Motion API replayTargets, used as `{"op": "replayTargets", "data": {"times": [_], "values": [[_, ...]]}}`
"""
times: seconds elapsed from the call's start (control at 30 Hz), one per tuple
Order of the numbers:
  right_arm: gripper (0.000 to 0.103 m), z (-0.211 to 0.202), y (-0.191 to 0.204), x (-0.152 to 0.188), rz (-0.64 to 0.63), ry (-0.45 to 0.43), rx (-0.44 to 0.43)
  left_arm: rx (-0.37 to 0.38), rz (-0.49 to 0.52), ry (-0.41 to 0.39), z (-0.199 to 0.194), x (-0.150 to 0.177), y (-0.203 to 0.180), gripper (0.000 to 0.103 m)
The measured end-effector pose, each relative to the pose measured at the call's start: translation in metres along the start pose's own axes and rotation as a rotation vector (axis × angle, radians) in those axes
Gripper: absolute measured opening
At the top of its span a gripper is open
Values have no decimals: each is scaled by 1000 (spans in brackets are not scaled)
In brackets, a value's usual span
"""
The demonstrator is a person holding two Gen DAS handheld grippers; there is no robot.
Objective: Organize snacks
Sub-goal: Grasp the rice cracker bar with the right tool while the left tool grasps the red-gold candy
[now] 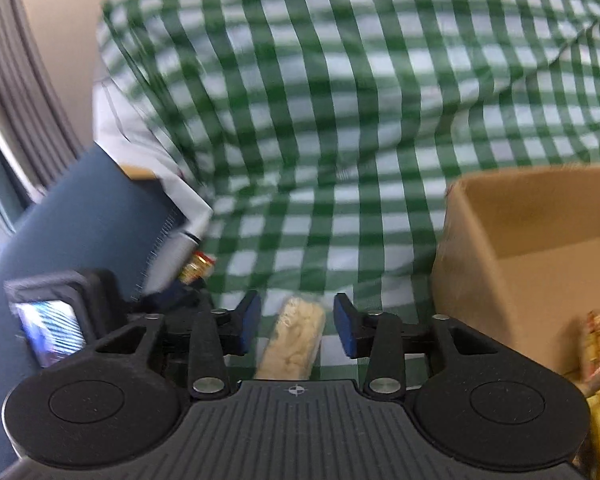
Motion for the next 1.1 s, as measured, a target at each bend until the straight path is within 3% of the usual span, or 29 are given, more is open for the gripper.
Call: {"op": "replayTargets", "data": {"times": [0.07,0.23,0.5,0.53,0.6,0.63,0.67,0.77,1.1], "values": [[58,18,0,8,8,35,28,10,-35,15,7,1,6,37],[65,54,14,30,-4,119,29,19,-43,29,17,-1,8,39],[65,75,27,51,-100,187,69,3,16,30,27,-2,-5,43],[63,74,25,53,-98,192,70,5,18,33,29,-2,-5,43],[50,78,26,54,-110,198,68,5,16,32,30,-2,-5,41],[39,78,26,54,-122,198,71,15,14,36,30,-1,-6,32],[38,77,25,55,-133,193,81,23,12,40,30,-2,-6,27],[38,68,21,57,-127,188,76,27,-9,46,24,0,-4,25],[38,-12,5,67,-156,148,57,154,-132,145,-34,25,-11,24]]}}
Point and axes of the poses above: each gripper's, at about its wrist camera, not at the fingertips, and z roughly the way its jaws point, y to its left, x to its underside, the point moved 8 cm from there along z, roughly the way its jaws point, and after that the axes turned 7 degrees about x, right-handed, at the moved point
